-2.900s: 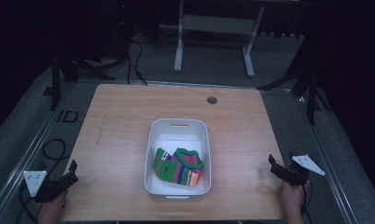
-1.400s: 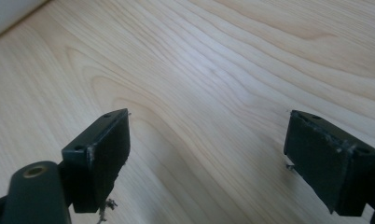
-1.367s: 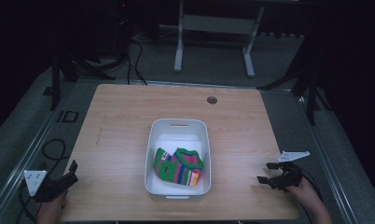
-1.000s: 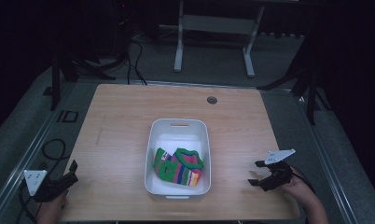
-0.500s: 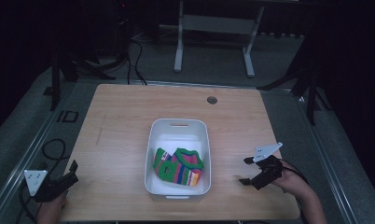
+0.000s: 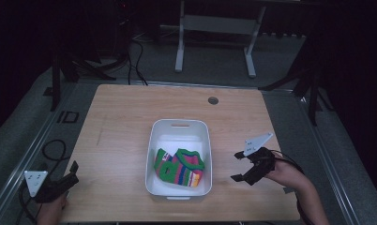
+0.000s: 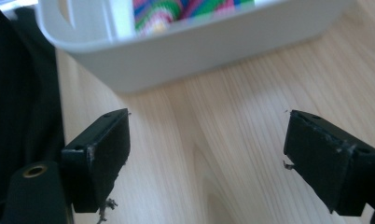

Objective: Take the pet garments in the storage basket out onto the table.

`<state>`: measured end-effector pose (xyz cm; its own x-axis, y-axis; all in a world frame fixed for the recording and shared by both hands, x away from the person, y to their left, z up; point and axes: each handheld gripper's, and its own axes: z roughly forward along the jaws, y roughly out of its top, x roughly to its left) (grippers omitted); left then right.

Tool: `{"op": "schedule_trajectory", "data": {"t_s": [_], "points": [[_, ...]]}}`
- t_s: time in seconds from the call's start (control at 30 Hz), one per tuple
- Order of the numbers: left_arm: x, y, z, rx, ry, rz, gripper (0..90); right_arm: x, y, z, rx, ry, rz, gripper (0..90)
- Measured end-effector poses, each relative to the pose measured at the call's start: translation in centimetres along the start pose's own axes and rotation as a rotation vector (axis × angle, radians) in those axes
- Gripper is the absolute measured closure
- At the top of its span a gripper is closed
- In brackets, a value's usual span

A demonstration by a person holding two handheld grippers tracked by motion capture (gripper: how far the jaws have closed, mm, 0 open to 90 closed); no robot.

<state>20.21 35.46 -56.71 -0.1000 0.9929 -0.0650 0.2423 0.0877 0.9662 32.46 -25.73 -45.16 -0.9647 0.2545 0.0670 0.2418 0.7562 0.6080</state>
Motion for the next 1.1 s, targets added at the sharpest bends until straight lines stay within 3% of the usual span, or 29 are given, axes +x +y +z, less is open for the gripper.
{"op": "schedule_trajectory", "data": {"t_s": [0.17, 0.33, 0.53, 0.57, 0.63, 1.1], "points": [[0.0, 0.0, 0.0, 0.001, 0.000, -0.001, 0.9, 0.2, 2.0, 0.0, 0.013, 0.017, -0.009, 13.8], [0.0, 0.0, 0.0, 0.002, 0.000, 0.000, 0.9, 0.6, 4.1, 0.4, 0.024, 0.036, -0.056, 13.7], [0.0, 0.0, 0.0, 0.001, -0.003, 0.001, 0.9, 0.9, 6.1, 1.3, 0.028, 0.059, -0.080, 13.3], [0.0, 0.0, 0.0, 0.002, -0.003, 0.001, 0.9, 1.1, 6.8, 1.8, 0.037, 0.035, -0.097, 13.7], [0.0, 0.0, 0.0, 0.001, -0.004, 0.000, 0.9, 1.2, 7.2, 2.1, 0.039, 0.033, -0.097, 13.7], [0.0, 0.0, 0.0, 0.002, -0.010, 0.000, 0.9, 1.1, 10.5, 7.3, 0.115, 0.084, -0.133, 13.8]]}}
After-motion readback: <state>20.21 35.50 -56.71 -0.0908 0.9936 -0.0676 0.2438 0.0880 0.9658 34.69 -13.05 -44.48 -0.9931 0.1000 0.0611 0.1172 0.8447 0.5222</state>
